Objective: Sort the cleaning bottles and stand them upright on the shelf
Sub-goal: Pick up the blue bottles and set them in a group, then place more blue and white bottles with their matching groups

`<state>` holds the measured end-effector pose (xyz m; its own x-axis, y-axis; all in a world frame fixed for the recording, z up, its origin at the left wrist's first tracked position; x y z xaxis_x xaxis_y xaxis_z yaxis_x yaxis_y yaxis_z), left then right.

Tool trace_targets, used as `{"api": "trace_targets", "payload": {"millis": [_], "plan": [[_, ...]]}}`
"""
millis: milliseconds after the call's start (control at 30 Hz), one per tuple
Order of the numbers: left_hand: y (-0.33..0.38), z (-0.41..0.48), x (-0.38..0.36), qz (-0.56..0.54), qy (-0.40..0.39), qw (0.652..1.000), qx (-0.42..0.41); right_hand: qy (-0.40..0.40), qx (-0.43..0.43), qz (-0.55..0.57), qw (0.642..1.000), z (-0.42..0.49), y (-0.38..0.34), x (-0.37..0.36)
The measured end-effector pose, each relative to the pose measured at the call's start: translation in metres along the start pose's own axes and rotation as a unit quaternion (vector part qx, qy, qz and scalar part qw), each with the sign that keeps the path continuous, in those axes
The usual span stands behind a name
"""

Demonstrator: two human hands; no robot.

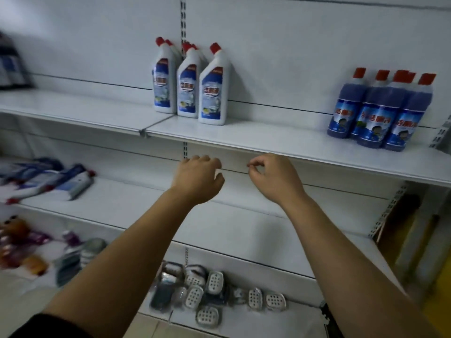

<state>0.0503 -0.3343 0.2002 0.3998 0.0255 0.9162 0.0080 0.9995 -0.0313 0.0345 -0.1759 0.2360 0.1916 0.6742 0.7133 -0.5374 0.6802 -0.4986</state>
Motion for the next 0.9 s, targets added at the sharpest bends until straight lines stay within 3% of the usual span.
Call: {"api": "trace_targets", "payload": {"millis": [433,700,900], "plan": [[-0.366,-0.139,-0.001,0.072,-0.076,0.983,0.151,-0.128,0.023,0.064,0.989,0.021,-0.23,-0.279],[-0.51,-0.179,-0.033,0.009,-0.097,0.963,0.251,-0.188,0.018,0.068,0.98,0.049,-0.306,-0.405],[-0.604,-0.162,-0.083,-0.012,-0.13,0.954,0.271,-0.227,0.005,0.059,0.972,0.097,-0.337,-0.513]]}}
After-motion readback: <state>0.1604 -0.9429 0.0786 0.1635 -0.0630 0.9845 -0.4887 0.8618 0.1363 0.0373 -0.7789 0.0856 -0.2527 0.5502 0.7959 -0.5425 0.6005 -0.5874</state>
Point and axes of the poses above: each hand's wrist, its own z-axis towards the middle knuckle, its own x-axis out of the back of the hand, y = z × x, the point moved 10 cm from there along z, towards the middle knuckle, and after that the axes turned 9 degrees about z, right-handed, at the moved point
